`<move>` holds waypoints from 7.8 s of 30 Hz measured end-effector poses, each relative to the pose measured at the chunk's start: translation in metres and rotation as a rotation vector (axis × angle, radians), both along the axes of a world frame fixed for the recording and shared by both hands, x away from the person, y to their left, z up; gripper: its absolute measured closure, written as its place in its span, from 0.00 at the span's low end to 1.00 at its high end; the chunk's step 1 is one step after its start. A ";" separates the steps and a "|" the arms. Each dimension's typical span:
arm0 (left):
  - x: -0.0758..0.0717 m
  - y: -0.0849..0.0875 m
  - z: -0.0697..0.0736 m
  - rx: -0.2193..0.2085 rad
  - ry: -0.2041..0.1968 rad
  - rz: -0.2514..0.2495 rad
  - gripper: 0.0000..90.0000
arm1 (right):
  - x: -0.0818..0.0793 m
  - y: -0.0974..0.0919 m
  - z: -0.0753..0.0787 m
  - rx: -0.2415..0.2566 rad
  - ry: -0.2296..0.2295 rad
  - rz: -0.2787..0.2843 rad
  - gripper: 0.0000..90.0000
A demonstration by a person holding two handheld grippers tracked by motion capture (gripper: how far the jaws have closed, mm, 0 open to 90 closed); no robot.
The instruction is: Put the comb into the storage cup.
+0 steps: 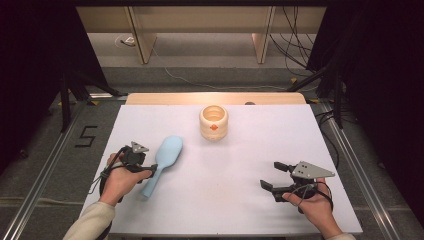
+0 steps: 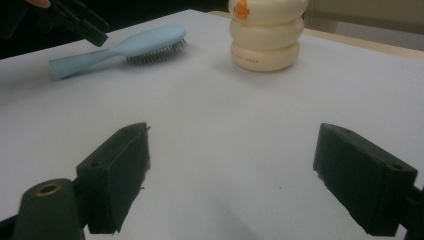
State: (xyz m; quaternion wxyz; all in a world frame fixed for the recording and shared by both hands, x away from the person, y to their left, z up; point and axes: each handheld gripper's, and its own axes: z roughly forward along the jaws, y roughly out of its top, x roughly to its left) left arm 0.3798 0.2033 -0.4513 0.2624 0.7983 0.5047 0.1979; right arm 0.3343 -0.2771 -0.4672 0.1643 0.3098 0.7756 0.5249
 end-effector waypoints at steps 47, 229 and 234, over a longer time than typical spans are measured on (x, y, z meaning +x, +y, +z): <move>0.032 -0.035 -0.015 0.107 0.297 -0.011 0.35 | 0.000 -0.001 0.000 -0.001 0.002 0.002 0.18; 0.018 -0.049 0.010 -0.008 -0.108 -0.123 0.77 | 0.000 -0.001 -0.001 -0.003 0.015 0.009 0.18; 0.017 -0.051 0.012 -0.018 -0.125 -0.135 0.77 | 0.000 -0.001 -0.001 0.000 0.016 0.008 0.18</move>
